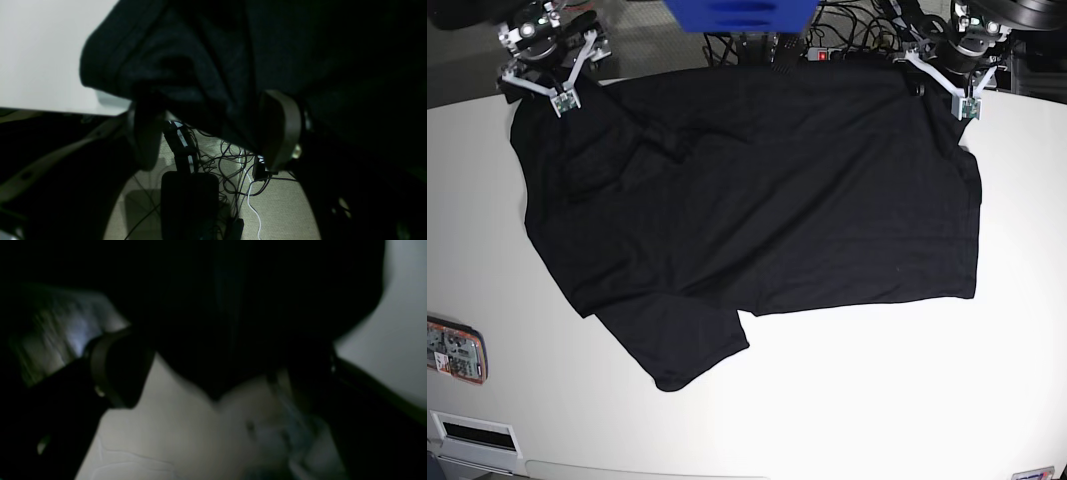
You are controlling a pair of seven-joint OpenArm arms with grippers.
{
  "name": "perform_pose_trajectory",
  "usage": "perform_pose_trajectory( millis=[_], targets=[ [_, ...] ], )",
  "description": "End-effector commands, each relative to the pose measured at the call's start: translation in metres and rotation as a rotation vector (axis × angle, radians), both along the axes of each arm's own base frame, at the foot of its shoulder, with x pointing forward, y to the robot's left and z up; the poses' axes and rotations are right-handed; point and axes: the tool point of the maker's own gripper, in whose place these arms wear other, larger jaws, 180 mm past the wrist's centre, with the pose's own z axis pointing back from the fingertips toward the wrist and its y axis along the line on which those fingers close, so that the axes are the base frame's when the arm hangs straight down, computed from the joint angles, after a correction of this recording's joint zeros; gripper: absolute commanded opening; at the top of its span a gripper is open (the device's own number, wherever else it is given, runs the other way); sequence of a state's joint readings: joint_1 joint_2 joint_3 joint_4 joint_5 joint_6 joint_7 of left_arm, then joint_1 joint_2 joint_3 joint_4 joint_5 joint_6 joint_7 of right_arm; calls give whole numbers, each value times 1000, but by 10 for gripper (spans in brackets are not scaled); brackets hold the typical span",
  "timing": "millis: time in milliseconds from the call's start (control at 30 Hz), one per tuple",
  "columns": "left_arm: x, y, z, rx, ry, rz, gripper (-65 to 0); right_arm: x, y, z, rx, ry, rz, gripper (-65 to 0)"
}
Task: Fold the T-shirt properly
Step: 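Release the shirt and lift both grippers away from the collar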
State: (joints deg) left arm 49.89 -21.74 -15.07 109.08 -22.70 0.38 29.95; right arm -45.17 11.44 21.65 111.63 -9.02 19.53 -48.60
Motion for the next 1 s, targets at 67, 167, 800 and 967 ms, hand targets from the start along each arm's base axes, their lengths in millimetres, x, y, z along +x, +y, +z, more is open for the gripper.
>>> perform_pose_trajectory(
  millis=[67,167,800,967],
  targets=[
    [5,0,11,15,-21,-14,-229,23,14,11,45,-102,33,-33],
    [8,-2,14,14,-33,-20,-229,30,18,15,62,-142,39,-33],
    [22,-7,59,27,-142,-40,-228,52,-7,29,13,-219,-3,-33],
    [54,30,83,118,-261,16,-229,81,-9,41,14,-311,-4,-33]
  ],
)
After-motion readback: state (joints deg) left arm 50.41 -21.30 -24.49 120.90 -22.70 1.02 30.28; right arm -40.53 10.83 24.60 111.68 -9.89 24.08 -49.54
